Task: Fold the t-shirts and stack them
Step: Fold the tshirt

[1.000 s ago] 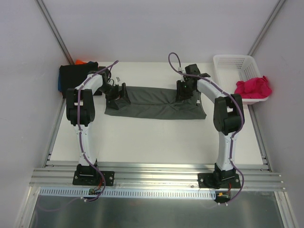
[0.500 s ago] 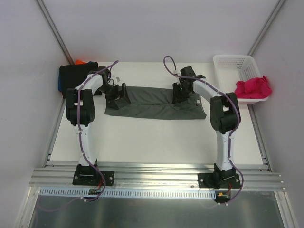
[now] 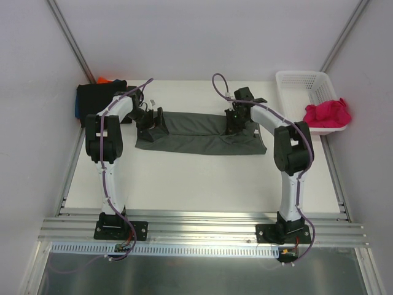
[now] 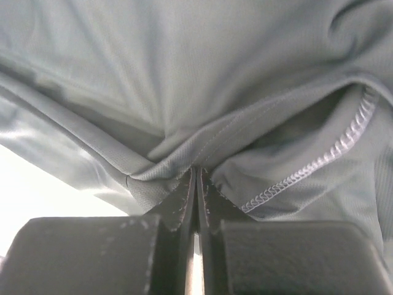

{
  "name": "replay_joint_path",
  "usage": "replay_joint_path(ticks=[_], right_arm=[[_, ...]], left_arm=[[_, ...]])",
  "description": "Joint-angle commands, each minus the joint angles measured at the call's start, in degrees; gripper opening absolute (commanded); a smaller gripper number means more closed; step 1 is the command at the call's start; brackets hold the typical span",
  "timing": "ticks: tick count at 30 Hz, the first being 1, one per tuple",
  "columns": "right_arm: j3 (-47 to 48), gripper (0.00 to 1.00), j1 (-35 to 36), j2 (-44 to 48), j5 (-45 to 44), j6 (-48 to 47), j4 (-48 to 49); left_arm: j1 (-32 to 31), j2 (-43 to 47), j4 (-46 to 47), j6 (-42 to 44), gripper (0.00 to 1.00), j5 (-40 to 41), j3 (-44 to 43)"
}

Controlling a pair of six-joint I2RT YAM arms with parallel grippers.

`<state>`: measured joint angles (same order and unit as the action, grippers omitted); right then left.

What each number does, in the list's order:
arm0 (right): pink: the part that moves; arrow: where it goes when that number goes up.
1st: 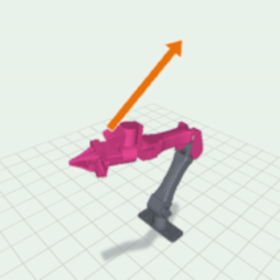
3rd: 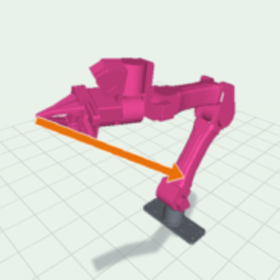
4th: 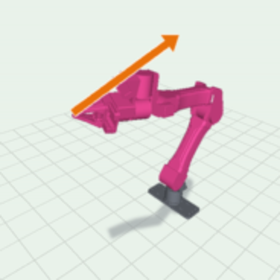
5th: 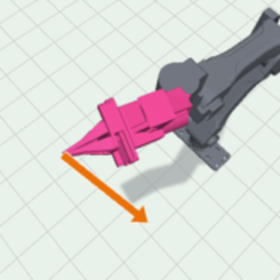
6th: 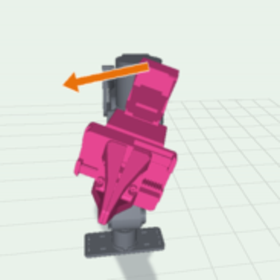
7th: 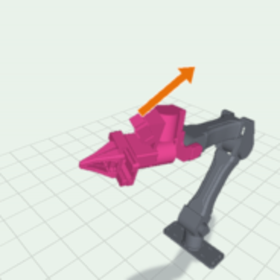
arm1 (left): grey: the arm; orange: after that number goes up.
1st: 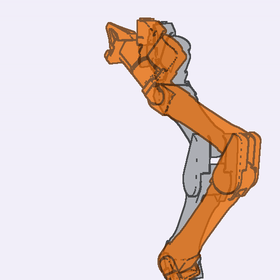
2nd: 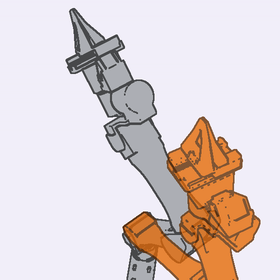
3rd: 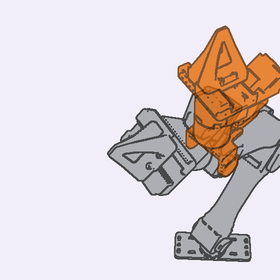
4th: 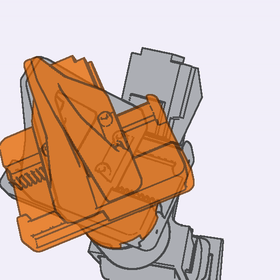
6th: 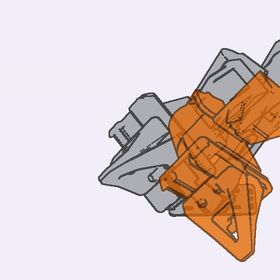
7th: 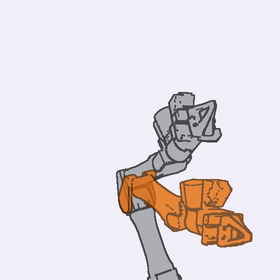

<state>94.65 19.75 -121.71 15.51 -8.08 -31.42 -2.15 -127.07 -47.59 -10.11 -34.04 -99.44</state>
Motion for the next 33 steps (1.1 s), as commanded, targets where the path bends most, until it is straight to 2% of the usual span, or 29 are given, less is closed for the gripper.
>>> replay_joint_path(ticks=[1, 10, 15, 21, 27, 33], right_arm=[[-1.0, 0.01, -0.3, 7.7, 0.8, 0.0, -0.4], [-8.0, 0.01, -0.8, 17.6, 0.0, 0.3, -0.8], [-8.8, 0.01, -0.6, 17.1, 0.0, 0.4, 0.0], [-2.6, 0.01, 0.9, 9.0, 0.0, 0.4, 1.0], [8.4, 0.01, 2.8, -0.4, -0.2, 0.4, 1.4], [12.9, 0.01, 3.5, -3.6, -2.1, -0.1, 2.0]], left_arm=[[0.2, 1.5, -0.3, -0.5, 0.98, 0.5, -0.1], [0.0, 1.4, -0.1, -0.7, 0.98, 0.2, -0.1], [-0.6, 1.7, 0.0, -0.7, 0.98, 0.4, -0.1], [-0.7, 2.1, 0.1, -0.6, 0.98, 0.5, 0.6], [-0.7, 2.9, 0.3, -0.4, 0.99, 1.1, 1.8], [-0.1, 3.3, 0.2, -0.3, 0.99, 1.4, 2.1]])
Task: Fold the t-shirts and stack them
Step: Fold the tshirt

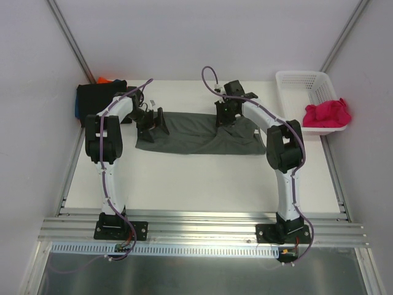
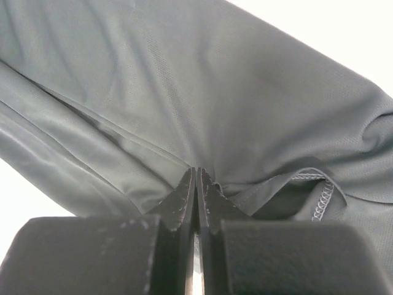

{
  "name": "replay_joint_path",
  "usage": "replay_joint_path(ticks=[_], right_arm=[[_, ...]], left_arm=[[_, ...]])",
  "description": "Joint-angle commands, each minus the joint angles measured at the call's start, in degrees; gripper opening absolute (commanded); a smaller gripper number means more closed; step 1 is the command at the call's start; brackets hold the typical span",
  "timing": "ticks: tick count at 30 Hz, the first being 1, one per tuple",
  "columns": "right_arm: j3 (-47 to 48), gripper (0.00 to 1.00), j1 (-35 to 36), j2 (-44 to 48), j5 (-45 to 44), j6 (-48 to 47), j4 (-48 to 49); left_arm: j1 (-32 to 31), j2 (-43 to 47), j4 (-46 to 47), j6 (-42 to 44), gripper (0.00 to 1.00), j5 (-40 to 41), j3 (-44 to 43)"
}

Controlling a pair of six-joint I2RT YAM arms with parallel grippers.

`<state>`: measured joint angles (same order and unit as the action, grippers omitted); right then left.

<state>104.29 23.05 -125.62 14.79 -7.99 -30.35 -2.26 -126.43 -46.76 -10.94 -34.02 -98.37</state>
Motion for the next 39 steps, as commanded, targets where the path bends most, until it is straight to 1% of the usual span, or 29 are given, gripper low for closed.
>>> replay_joint_path(ticks=[1, 12, 15, 18, 19, 20, 21, 25, 27, 28, 30, 36, 39], right_arm=[[3.2, 0.01, 0.2, 0.4, -1.8, -0.8, 0.8], [0.7, 0.01, -2.8, 3.4, -8.4, -3.8, -0.1], [-1.5, 0.01, -3.6, 4.7, -9.5, -4.1, -0.2], [-3.1, 0.01, -3.6, 5.3, -8.8, -4.1, 0.6], [-3.1, 0.02, -3.5, 5.3, -8.7, -4.0, 0.6], [-3.2, 0.07, -3.2, 5.1, -8.3, -3.9, 0.7], [-3.1, 0.08, -3.1, 5.2, -8.0, -3.9, 0.9], [-3.0, 0.36, -2.6, 6.3, -9.0, -3.7, 1.2], [-3.6, 0.40, -2.6, 7.0, -9.0, -3.7, 1.2], [-4.0, 0.46, -2.6, 7.4, -9.2, -3.6, 1.2], [-5.6, 0.48, -2.6, 8.7, -9.4, -3.5, 1.4], [-8.5, 0.48, -2.5, 11.3, -8.2, -3.6, 1.7], [-10.2, 0.46, -2.5, 12.1, -7.7, -3.5, 2.0]], left_arm=[[0.2, 2.9, -0.6, 0.6, 0.99, 1.5, 1.0], [1.4, 7.0, -1.0, 1.5, 0.99, 3.2, 3.0], [1.4, 8.7, -0.9, 1.5, 0.99, 3.8, 4.1], [1.4, 9.5, -0.9, 1.5, 0.99, 4.7, 4.9], [1.4, 9.7, -1.0, 1.6, 0.99, 4.8, 5.0], [1.4, 9.8, -0.9, 1.6, 0.99, 4.8, 5.2], [1.4, 9.9, -0.9, 1.8, 0.99, 4.8, 5.3], [1.4, 10.2, -0.9, 1.9, 0.99, 5.1, 5.9], [1.4, 10.2, -0.9, 1.9, 0.99, 5.1, 5.9], [1.4, 10.2, -0.9, 1.8, 0.99, 5.1, 6.0], [1.4, 10.4, -1.0, 1.8, 0.99, 5.2, 5.8], [1.6, 11.9, -0.8, 2.0, 0.98, 8.7, 5.1], [1.9, 11.4, -0.9, 2.8, 0.98, 9.6, 2.8]])
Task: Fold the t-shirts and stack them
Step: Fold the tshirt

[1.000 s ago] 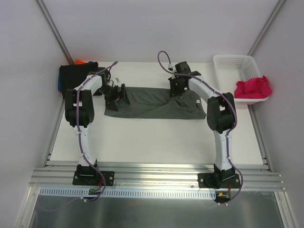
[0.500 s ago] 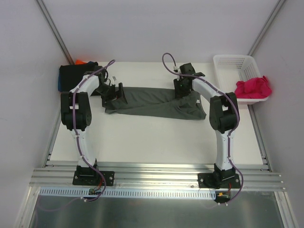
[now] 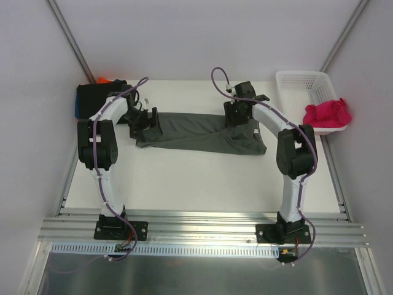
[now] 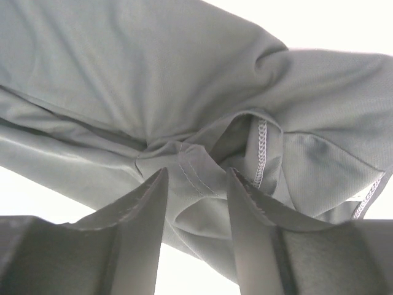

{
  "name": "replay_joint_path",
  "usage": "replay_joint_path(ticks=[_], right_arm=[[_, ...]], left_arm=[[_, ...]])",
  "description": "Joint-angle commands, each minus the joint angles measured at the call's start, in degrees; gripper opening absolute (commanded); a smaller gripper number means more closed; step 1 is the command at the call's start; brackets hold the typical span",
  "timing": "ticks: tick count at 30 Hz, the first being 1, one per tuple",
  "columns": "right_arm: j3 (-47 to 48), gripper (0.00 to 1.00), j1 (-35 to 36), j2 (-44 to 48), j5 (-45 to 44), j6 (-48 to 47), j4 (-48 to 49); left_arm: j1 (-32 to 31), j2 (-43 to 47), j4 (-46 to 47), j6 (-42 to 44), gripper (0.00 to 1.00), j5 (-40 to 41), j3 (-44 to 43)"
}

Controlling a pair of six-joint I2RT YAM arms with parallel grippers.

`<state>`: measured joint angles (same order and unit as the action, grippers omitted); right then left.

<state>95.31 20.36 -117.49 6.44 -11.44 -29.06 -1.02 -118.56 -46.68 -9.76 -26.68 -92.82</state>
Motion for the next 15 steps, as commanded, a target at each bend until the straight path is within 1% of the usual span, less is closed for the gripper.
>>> replay_joint_path(ticks=[1, 5, 15], right_arm=[[-1.9, 0.44, 0.3, 4.1, 0.9, -0.1, 0.7], [-2.2, 0.42, 0.3, 3.9, 1.6, 0.1, 0.6], [-1.1, 0.41, 0.4, 2.8, 1.5, 0.2, 0.5]], left_arm=[[0.7, 3.3, -1.0, 1.9, 0.97, 2.9, -4.1], [2.5, 1.6, -1.4, 2.7, 0.95, 3.4, -6.2], [3.6, -3.0, -1.5, 2.5, 0.91, 1.6, -7.5]])
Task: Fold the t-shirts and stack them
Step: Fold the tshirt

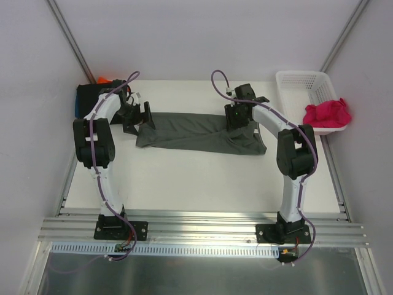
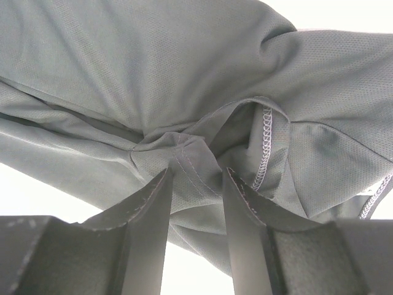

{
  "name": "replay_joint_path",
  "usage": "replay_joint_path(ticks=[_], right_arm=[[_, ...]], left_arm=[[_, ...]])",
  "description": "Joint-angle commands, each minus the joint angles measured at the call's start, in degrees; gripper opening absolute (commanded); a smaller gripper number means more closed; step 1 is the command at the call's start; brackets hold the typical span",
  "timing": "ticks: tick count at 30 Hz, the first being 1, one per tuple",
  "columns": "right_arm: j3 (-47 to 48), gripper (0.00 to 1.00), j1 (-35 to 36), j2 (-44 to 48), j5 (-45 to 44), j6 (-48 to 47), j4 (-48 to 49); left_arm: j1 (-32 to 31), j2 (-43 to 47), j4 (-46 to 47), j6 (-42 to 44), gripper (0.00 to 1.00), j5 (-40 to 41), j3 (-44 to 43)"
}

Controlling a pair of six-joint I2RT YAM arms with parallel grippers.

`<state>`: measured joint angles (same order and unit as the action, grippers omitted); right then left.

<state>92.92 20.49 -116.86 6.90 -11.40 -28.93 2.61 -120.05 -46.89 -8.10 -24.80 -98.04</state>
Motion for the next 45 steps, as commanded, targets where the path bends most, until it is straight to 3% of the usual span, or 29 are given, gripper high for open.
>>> replay_joint_path(ticks=[1, 13, 17, 19, 20, 22, 28, 34, 37, 42, 45], right_arm=[[1.2, 0.41, 0.2, 2.2, 1.0, 0.1, 0.3], [0.2, 0.39, 0.3, 2.7, 0.4, -0.5, 0.7], [0.0, 0.38, 0.3, 2.8, 0.2, -0.6, 0.6], [-0.1, 0.38, 0.3, 3.0, 0.2, -0.6, 0.6], [-0.2, 0.38, 0.3, 3.0, 0.2, -0.6, 0.6], [-0.3, 0.38, 0.3, 3.3, 0.1, -0.6, 0.8], [-0.8, 0.38, 0.4, 4.0, 0.0, -0.7, 0.9], [-2.2, 0.38, 0.4, 7.1, -0.5, -1.6, 0.2], [-4.3, 0.32, 0.2, 10.1, -0.2, -2.0, -0.1], [-8.2, 0.06, 0.1, 14.8, 0.3, -2.4, 0.0], [-10.5, 0.01, 0.1, 17.4, 0.3, -2.5, 0.1]], left_arm=[[-0.1, -1.9, -1.3, 0.7, 0.91, -0.4, -2.7], [-0.1, -6.3, -1.2, 0.2, 0.81, -3.6, -5.1], [-0.1, -6.2, -1.2, 0.2, 0.71, -3.9, -5.1], [-0.1, -6.2, -1.2, 0.3, 0.47, -4.1, -5.0], [-0.2, -6.1, -1.2, 0.2, 0.12, -4.1, -5.0], [-0.1, -5.7, -1.2, 0.1, 0.01, -3.9, -4.5], [-0.1, -3.6, -1.3, -0.1, 0.00, -4.0, -2.7], [1.8, 5.3, -2.1, 0.6, 0.00, -4.7, 3.9], [2.7, 9.5, -2.6, 1.5, 0.00, -5.4, 7.7], [3.1, 13.4, -3.5, 2.5, 0.00, -5.1, 10.4], [3.2, 14.1, -4.1, 2.8, 0.00, -4.6, 10.3]])
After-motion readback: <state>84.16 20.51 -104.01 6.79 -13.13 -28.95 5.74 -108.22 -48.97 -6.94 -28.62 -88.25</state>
